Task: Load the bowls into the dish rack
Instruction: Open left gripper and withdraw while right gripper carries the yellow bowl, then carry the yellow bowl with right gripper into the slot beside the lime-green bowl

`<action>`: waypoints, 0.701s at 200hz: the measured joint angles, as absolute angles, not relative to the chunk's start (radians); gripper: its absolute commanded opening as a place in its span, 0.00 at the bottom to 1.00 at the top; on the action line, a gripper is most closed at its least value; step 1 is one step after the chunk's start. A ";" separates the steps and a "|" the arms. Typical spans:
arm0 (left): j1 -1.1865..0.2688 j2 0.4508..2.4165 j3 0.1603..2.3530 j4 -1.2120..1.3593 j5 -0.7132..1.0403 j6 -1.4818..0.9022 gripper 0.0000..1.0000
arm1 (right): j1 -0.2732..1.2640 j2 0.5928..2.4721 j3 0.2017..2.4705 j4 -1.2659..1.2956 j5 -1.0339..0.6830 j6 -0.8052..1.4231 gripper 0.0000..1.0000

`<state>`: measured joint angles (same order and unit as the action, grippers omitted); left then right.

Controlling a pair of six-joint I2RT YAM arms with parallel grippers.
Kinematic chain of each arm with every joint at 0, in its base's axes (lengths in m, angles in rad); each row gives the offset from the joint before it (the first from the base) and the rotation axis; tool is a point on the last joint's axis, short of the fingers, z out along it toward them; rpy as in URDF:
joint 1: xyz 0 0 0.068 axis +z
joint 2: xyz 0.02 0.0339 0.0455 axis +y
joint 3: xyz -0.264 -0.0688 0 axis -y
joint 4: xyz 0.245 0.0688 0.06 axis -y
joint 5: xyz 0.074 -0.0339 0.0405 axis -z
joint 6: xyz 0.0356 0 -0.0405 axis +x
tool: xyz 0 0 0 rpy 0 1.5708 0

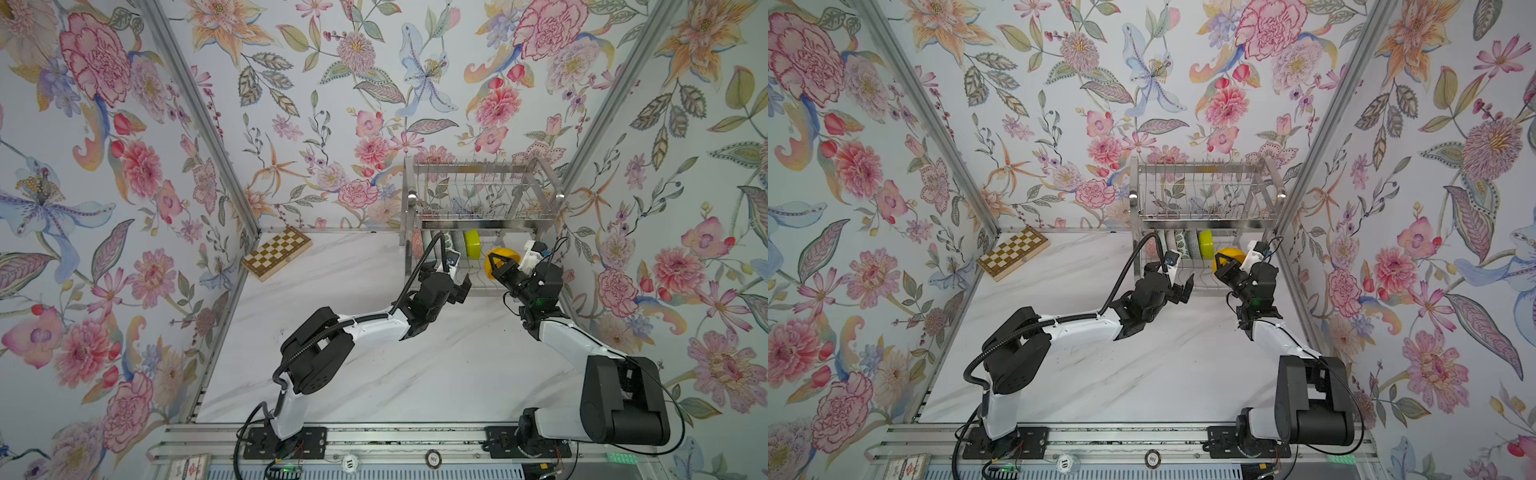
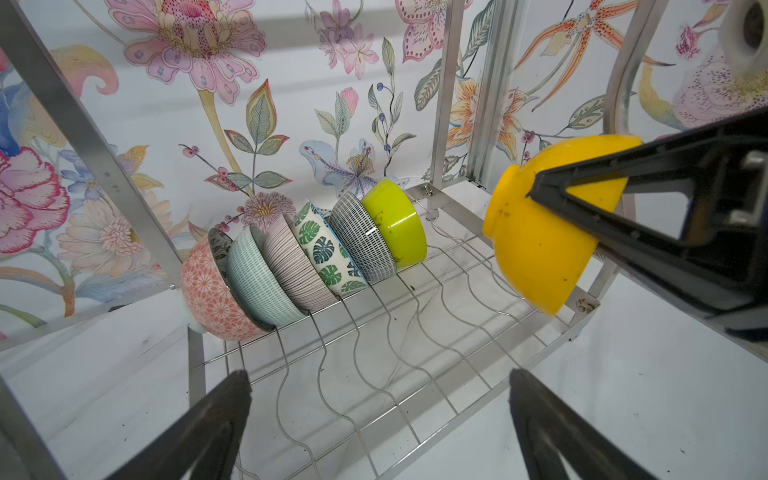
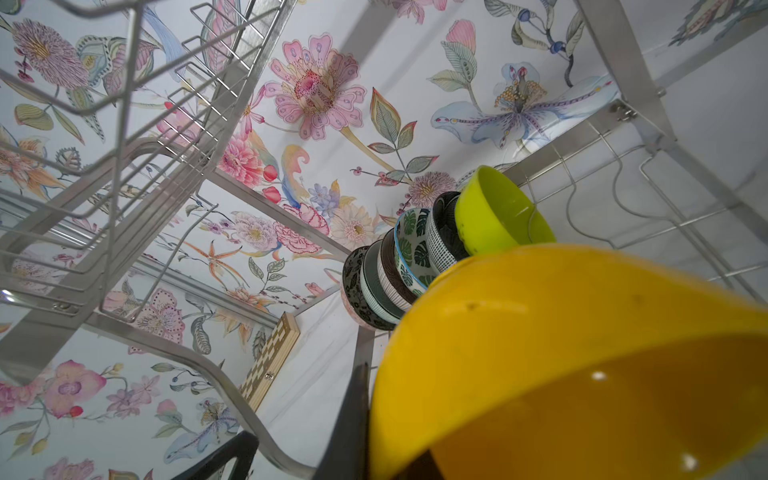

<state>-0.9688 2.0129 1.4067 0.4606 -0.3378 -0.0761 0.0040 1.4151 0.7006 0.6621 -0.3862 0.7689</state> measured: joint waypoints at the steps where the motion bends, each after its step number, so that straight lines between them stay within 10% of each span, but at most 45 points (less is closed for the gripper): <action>1: -0.968 2.014 1.409 0.459 -0.337 -0.076 0.99 | 0.004 1.417 0.701 0.663 -0.386 0.768 0.00; 140: -0.920 2.072 1.460 0.397 -0.309 -0.139 0.99 | 0.004 1.649 0.828 0.734 -0.355 0.650 0.00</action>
<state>-0.9203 2.0720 1.4597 0.3965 -0.3092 -0.1394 0.0040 1.6493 0.8280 0.7338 -0.3553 0.6498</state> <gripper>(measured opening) 0.989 0.078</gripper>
